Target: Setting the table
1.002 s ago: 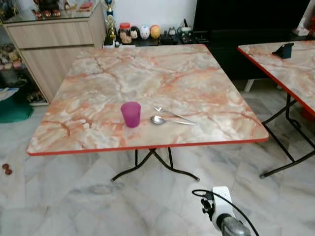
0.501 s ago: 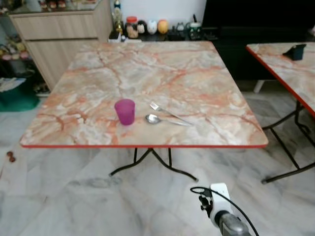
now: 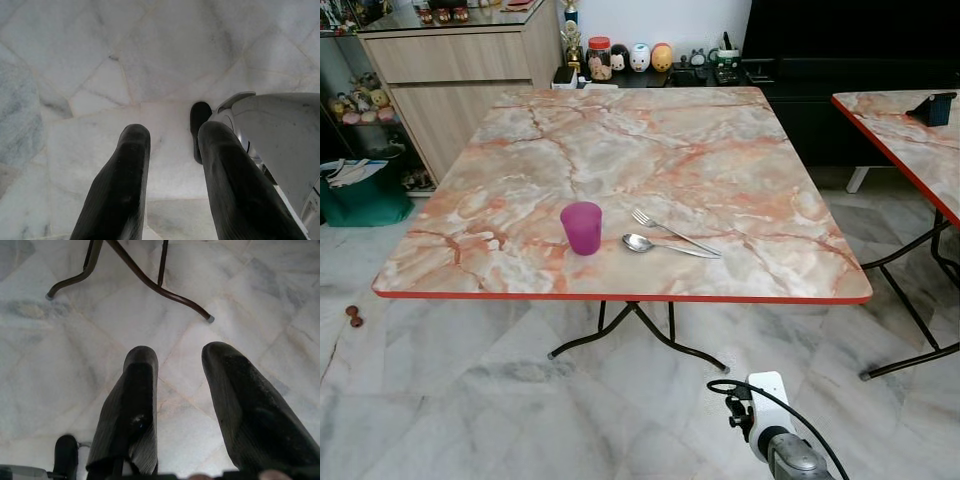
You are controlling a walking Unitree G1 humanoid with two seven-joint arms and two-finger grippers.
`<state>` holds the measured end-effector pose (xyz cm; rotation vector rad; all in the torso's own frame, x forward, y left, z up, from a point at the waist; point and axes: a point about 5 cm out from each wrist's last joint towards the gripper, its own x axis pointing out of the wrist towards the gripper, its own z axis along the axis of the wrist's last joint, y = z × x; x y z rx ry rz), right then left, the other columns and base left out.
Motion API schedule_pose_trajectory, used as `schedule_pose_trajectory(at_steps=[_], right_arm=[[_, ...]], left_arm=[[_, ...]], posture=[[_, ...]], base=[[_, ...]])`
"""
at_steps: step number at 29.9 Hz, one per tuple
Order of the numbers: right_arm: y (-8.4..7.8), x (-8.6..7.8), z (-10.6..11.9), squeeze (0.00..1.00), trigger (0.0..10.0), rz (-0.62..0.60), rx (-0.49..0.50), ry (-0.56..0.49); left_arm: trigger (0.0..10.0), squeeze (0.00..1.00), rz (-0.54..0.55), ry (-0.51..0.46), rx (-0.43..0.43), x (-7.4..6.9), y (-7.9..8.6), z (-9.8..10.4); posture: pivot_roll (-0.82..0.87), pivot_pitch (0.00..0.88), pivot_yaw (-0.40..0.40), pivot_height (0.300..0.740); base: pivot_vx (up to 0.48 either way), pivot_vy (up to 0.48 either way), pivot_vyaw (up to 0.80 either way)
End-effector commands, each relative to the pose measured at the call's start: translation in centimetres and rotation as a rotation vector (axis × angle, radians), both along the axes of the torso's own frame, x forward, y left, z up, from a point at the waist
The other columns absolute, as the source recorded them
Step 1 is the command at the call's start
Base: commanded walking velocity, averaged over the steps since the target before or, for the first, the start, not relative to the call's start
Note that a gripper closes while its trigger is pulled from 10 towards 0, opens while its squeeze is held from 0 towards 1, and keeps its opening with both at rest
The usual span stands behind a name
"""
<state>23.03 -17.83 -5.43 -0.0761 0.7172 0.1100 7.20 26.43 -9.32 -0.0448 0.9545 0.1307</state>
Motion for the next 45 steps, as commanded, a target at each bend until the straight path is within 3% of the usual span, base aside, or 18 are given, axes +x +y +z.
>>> schedule_pose_trajectory(at_steps=[1, 10, 22, 29, 33, 37, 45], right_arm=[[0.3, 0.2, 0.1, 0.00, 10.0, 0.013, 0.006, -0.010], [0.3, 0.1, 0.1, 0.00, 10.0, -0.015, 0.028, -0.012], [0.6, 0.2, 0.2, 0.00, 10.0, -0.003, 0.035, -0.024], [0.4, -0.6, -0.1, 0.00, 10.0, 0.039, 0.017, -0.047], [-0.1, -0.8, 0.1, 0.00, 10.0, 0.021, 0.023, -0.084], [-0.7, -0.8, 1.0, 0.00, 10.0, 0.069, 0.009, -0.187], [-1.7, -3.0, 3.5, 0.00, 10.0, 0.126, 0.000, -0.364]], left_arm=[[10.0, 0.00, 0.011, 0.032, -0.005, -0.7, 0.1, -0.2], [10.0, 0.00, 0.006, 0.029, -0.009, -0.7, 0.1, -0.2], [10.0, 0.00, 0.000, 0.029, -0.006, -0.8, 0.1, -0.1], [10.0, 0.00, -0.005, 0.032, -0.007, -0.8, 0.1, -0.2], [10.0, 0.00, -0.007, 0.031, -0.008, -0.8, 0.1, -0.1], [10.0, 0.00, -0.012, 0.031, -0.007, -0.7, 0.1, -0.1], [10.0, 0.00, -0.023, 0.028, -0.009, -0.5, 0.1, -0.1]], posture=[[-0.04, 0.000, 0.027, 0.740], [-0.04, 0.000, 0.031, 0.740], [-0.05, 0.000, 0.035, 0.740], [-0.05, 0.000, 0.034, 0.740], [-0.06, 0.000, 0.035, 0.740], [-0.08, 0.000, 0.035, 0.740], [-0.09, 0.000, 0.035, 0.740]], base=[[0.000, 0.000, 0.56], [0.255, 0.000, 0.00], [0.000, 0.000, 0.00], [0.000, 0.000, 0.00], [0.000, 0.000, 0.00], [0.000, 0.000, 0.00], [0.000, 0.000, 0.00]])
